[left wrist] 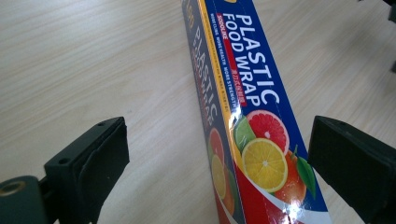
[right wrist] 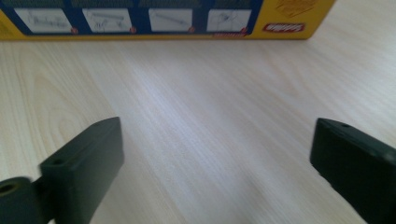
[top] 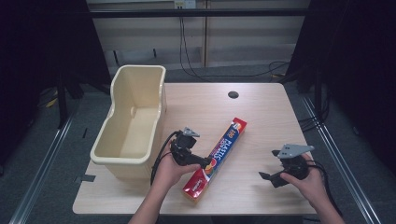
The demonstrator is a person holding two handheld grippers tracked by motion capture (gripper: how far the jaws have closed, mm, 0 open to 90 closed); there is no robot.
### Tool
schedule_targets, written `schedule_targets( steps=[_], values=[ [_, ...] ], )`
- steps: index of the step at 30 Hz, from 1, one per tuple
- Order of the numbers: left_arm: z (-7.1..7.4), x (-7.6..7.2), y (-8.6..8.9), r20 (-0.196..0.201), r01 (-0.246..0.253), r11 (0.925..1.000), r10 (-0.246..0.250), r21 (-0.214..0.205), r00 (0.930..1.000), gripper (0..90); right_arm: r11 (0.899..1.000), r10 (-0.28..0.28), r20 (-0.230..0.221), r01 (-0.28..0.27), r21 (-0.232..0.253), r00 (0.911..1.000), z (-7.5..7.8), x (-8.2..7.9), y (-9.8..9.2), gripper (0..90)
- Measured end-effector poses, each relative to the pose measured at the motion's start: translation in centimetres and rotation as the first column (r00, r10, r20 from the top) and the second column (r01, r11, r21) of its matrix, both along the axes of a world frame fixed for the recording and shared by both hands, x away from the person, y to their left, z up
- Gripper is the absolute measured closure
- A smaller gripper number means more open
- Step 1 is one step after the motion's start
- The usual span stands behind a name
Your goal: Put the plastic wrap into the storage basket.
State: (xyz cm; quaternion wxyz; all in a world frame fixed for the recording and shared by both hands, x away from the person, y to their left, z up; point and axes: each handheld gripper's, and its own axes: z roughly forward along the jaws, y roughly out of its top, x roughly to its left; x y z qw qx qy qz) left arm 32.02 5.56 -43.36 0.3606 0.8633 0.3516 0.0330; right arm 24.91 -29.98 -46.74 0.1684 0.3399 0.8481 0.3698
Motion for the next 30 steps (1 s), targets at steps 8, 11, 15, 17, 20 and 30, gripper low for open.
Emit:
schedule_targets(
  steps=[8, 11, 15, 17, 20, 30],
  values=[
    [-0.2, 0.2, -0.4, -0.024, 0.006, 0.9999, -0.006, 0.015, 0.9997, 5.5, 0.999, -0.041, 0.003, 0.041, 0.023, 0.9992, 0.5, -0.9, -1.0, 3.2],
    [-0.4, 0.2, -0.6, -0.037, 0.007, 0.9998, -0.007, 0.02, 0.9993, 5.4, 0.999, -0.044, 0.006, 0.043, 0.033, 0.999, 0.6, -1.0, -1.1, 3.2],
    [-0.4, 0.3, -1.2, -0.065, 0.034, 0.9988, -0.031, 0.035, 0.9974, 5.3, 0.998, -0.055, 0.015, 0.055, 0.028, 0.9984, 0.7, -1.1, -1.2, 3.1],
    [-0.2, 0.5, -1.5, -0.068, 0.04, 0.9982, -0.037, 0.045, 0.997, 5.3, 0.998, -0.054, 0.015, 0.054, 0.034, 0.9984, 0.7, -1.1, -1.2, 3.1],
    [0.0, 0.7, -2.2, -0.085, 0.042, 0.9974, -0.037, 0.059, 0.9957, 5.3, 0.998, -0.058, 0.016, 0.057, 0.033, 0.9982, 0.7, -1.1, -1.3, 3.0],
    [-0.3, 2.1, -4.8, -0.157, 0.092, 0.9885, -0.073, 0.12, 0.9849, 5.5, 0.997, -0.064, 0.009, 0.064, 0.042, 0.9979, 0.7, -1.1, -1.5, 3.1]
  ],
)
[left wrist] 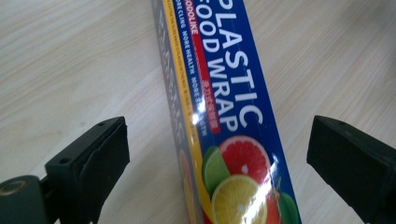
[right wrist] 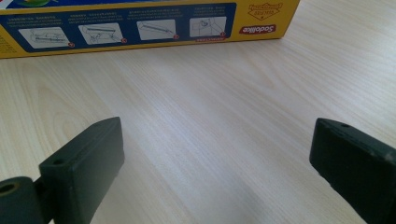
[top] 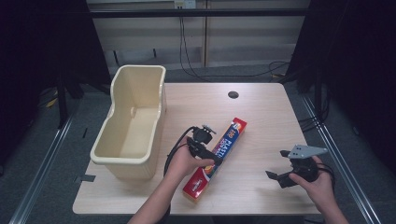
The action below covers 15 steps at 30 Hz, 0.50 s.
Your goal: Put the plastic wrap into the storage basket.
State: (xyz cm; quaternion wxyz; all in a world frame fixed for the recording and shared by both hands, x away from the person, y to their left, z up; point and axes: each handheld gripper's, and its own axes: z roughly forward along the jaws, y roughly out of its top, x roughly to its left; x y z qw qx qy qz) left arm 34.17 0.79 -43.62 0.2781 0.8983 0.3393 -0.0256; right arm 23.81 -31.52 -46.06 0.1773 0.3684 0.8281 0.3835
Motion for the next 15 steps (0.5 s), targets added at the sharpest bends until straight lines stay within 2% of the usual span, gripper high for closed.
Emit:
schedule_targets(
  steps=[2, 3, 10, 15],
  values=[
    [0.0, 0.2, -0.5, -0.003, 0.005, 0.9999, -0.005, 0.015, 1.0, 5.5, 1.0, -0.002, 0.002, 0.002, 0.003, 1.0, 0.0, 0.0, -0.1, 3.1],
    [-0.2, 0.4, -0.9, -0.012, -0.013, 0.9997, 0.014, 0.019, 0.9998, 5.6, 1.0, -0.003, 0.0, 0.003, 0.006, 1.0, 0.0, 0.0, -0.1, 3.1],
    [-0.6, 0.8, -2.0, -0.018, -0.006, 0.9987, 0.007, 0.051, 0.9998, 5.8, 1.0, -0.005, 0.005, 0.005, 0.012, 1.0, 0.1, 0.0, -0.2, 3.1],
    [-1.1, 1.3, -2.8, -0.038, -0.006, 0.9972, 0.009, 0.074, 0.9992, 6.3, 1.0, -0.008, 0.006, 0.008, 0.016, 0.9999, 0.2, -0.1, -0.2, 3.1]
  ],
)
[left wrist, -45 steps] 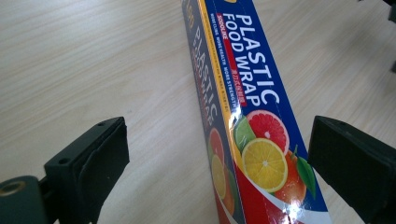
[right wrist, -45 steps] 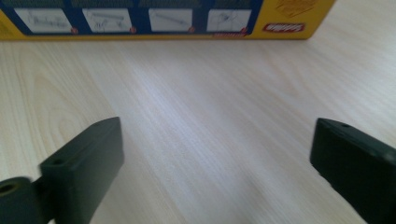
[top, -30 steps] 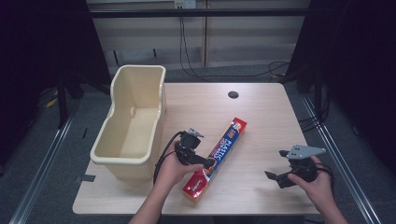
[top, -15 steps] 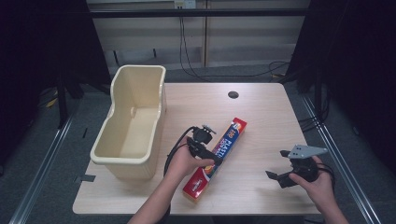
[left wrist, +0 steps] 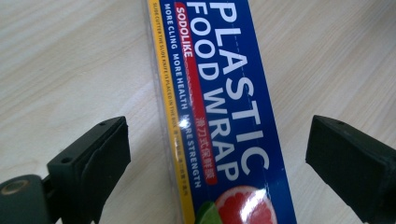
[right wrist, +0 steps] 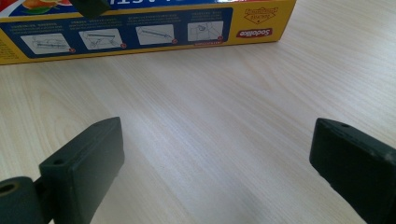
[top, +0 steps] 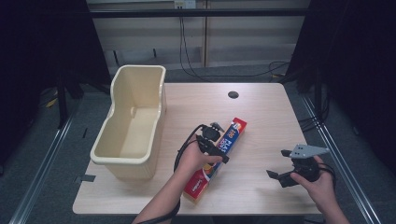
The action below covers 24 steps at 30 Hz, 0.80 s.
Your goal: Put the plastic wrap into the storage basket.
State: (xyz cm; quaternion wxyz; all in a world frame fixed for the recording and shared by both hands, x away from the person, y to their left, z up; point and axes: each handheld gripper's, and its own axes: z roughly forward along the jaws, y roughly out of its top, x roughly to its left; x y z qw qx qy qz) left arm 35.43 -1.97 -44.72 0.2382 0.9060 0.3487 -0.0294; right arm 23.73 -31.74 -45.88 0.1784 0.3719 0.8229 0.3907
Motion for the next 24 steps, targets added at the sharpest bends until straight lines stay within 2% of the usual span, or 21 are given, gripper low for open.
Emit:
schedule_targets(
  steps=[2, 4, 6, 9, 12, 13, 20, 24],
  values=[
    [-0.2, 0.1, -0.3, 0.001, 0.003, 1.0, -0.003, -0.002, 1.0, 6.9, 1.0, 0.001, 0.0, -0.001, 0.001, 1.0, 0.0, 0.0, 0.0, 3.1],
    [-0.4, 0.2, -0.6, -0.017, -0.004, 0.9999, 0.004, 0.012, 0.9998, 8.1, 1.0, 0.002, -0.001, -0.002, 0.002, 1.0, 0.0, 0.0, 0.0, 3.1],
    [-0.6, 0.3, -0.7, -0.019, 0.001, 0.9997, 0.0, 0.023, 0.9998, 8.6, 1.0, 0.003, 0.0, -0.003, 0.002, 1.0, 0.0, 0.0, 0.0, 3.1],
    [-0.8, 0.4, -0.9, -0.021, 0.002, 0.9998, -0.002, 0.018, 0.9998, 9.2, 1.0, 0.008, 0.0, -0.008, 0.004, 1.0, 0.1, 0.0, 0.0, 3.1],
    [-0.9, 0.5, -1.1, -0.029, 0.004, 0.9992, -0.003, 0.04, 0.9996, 10.0, 1.0, 0.007, -0.001, -0.007, 0.005, 1.0, 0.1, 0.0, 0.0, 3.1],
    [-1.0, 0.6, -1.2, -0.03, 0.003, 0.9994, -0.002, 0.033, 0.9995, 10.7, 1.0, 0.009, 0.001, -0.009, 0.006, 1.0, 0.1, 0.0, 0.0, 3.1],
    [-1.4, 0.7, -1.8, -0.036, 0.012, 0.9981, -0.01, 0.06, 0.9993, 16.0, 1.0, 0.012, -0.004, -0.012, 0.01, 0.9999, 0.1, 0.0, 0.0, 3.1],
    [-1.8, 0.7, -2.0, -0.035, 0.006, 0.9982, -0.004, 0.059, 0.9994, 17.3, 1.0, 0.007, 0.002, -0.007, 0.006, 1.0, 0.2, 0.0, 0.0, 3.1]
  ],
)
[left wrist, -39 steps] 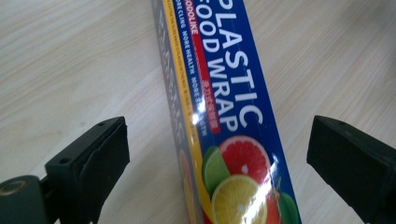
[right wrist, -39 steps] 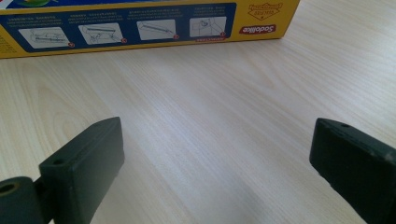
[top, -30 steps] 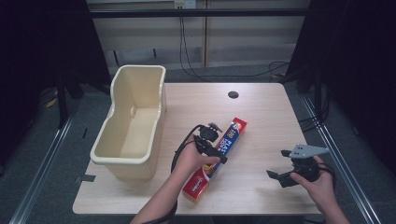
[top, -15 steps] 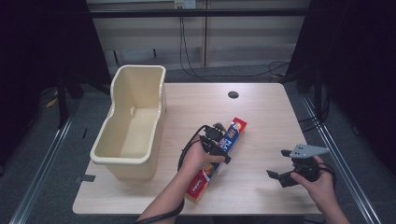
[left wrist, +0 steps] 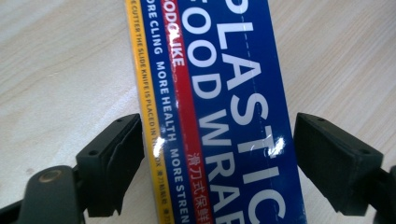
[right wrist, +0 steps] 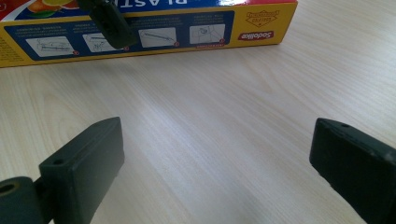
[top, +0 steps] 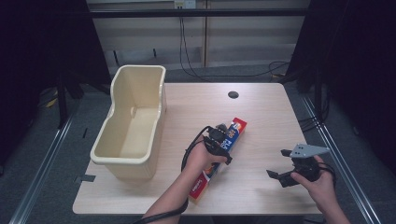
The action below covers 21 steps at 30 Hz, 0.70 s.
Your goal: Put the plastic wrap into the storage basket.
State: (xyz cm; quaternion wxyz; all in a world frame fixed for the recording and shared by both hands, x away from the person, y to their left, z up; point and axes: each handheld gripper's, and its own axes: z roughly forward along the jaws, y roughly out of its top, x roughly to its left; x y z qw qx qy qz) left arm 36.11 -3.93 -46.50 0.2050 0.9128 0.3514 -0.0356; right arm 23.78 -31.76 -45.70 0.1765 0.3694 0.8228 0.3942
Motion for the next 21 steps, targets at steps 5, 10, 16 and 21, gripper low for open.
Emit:
schedule_targets(
  steps=[5, 10, 16, 21],
  values=[
    [0.0, 0.0, -0.1, -0.001, -0.001, 0.9995, 0.001, 0.032, 1.0, 22.6, 1.0, 0.0, 0.003, 0.0, 0.002, 1.0, 0.0, 0.0, 0.0, 3.0],
    [-0.1, 0.2, 0.0, -0.002, -0.023, 0.9992, 0.023, 0.033, 0.9997, 28.3, 1.0, 0.003, 0.004, -0.003, 0.0, 1.0, 0.1, 0.0, 0.0, 3.0],
    [0.1, 0.1, -0.1, -0.011, -0.048, 0.9977, 0.048, 0.049, 0.9988, 32.6, 1.0, 0.002, 0.001, -0.002, -0.001, 1.0, 0.1, 0.0, 0.1, 3.0],
    [0.9, 0.2, 0.0, -0.012, -0.055, 0.9946, 0.057, 0.088, 0.9983, 39.2, 1.0, 0.011, 0.006, -0.011, 0.003, 0.9999, 0.1, 0.1, 0.2, 3.0]
  ],
)
